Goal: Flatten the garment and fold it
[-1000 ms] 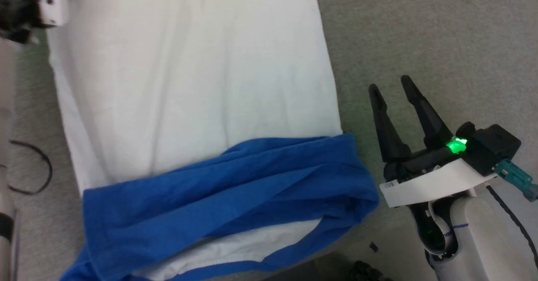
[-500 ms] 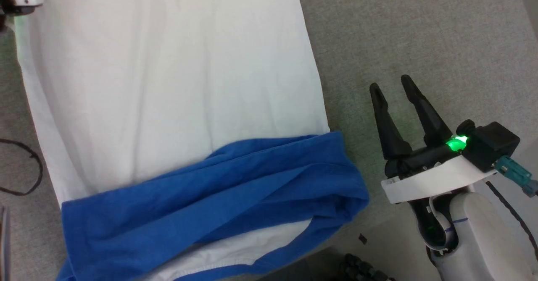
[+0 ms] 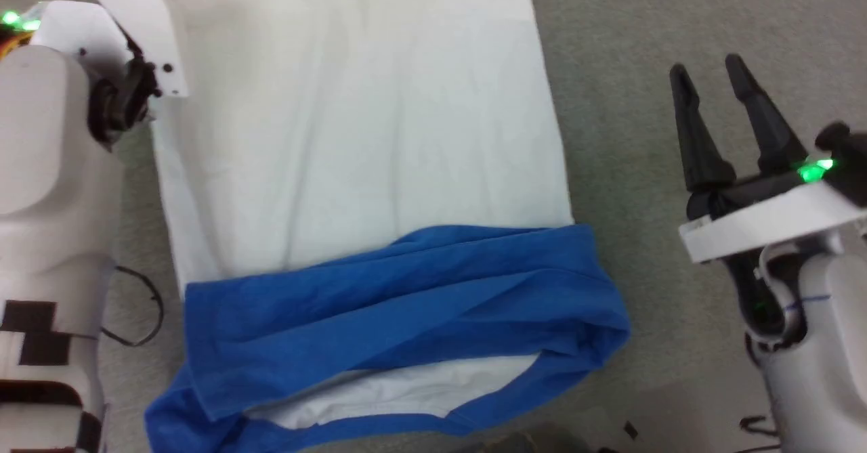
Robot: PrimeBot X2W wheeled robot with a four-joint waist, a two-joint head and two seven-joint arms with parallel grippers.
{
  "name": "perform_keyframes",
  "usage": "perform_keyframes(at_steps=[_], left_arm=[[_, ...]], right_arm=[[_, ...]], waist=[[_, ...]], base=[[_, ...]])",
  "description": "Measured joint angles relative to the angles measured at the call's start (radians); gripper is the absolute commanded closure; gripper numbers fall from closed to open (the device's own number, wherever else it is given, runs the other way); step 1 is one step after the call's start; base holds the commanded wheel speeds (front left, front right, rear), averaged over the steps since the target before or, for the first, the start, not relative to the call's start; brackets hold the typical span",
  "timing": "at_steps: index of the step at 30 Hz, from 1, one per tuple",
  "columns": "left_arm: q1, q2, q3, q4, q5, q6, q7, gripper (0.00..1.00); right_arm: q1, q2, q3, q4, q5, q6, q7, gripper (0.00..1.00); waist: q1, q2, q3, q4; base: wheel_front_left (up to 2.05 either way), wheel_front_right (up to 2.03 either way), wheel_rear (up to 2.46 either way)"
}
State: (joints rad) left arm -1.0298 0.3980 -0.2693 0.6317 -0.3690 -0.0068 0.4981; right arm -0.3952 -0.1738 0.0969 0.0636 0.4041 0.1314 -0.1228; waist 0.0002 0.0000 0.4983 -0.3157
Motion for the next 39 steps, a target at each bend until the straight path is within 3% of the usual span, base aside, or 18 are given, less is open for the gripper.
perform_keyframes(at_steps=[7,19,34,38,39], left_arm=[[-0.007,-0.051,-0.032,-0.003,0.02,0.0,-0.124,1.0],[-0.139,-0.118,-0.085,0.029,0.046,-0.011,-0.199,1.0],[-0.24,-0.198,-0.128,0.127,0.051,-0.045,-0.296,1.0],[-0.251,-0.204,-0.134,0.155,0.047,-0.054,-0.309,1.0],[-0.253,-0.206,-0.136,0.162,0.044,-0.055,-0.314,1.0]], right_arm=[[-0.179,-0.068,-0.006,0.135,0.071,0.0,0.187,0.0],[-0.63,-0.126,0.1,0.563,0.25,0.0,0.576,0.0],[-0.889,-0.174,0.246,0.818,0.265,0.0,0.645,0.0],[-0.934,-0.182,0.274,0.857,0.295,0.0,0.719,0.0],[-0.941,-0.186,0.283,0.86,0.3,0.0,0.733,0.46]], waist=[[-0.0001,0.0,-0.025,0.088],[0.0,0.0,0.061,0.165],[-0.0002,0.0,0.169,0.26],[-0.0004,0.0,0.185,0.273],[-0.0004,0.0,0.187,0.275]], base=[[0.0,0.0,0.0],[0.0,0.0,0.0],[0.0,0.0,0.0],[0.0,0.0,0.0],[0.0,0.0,0.0]])
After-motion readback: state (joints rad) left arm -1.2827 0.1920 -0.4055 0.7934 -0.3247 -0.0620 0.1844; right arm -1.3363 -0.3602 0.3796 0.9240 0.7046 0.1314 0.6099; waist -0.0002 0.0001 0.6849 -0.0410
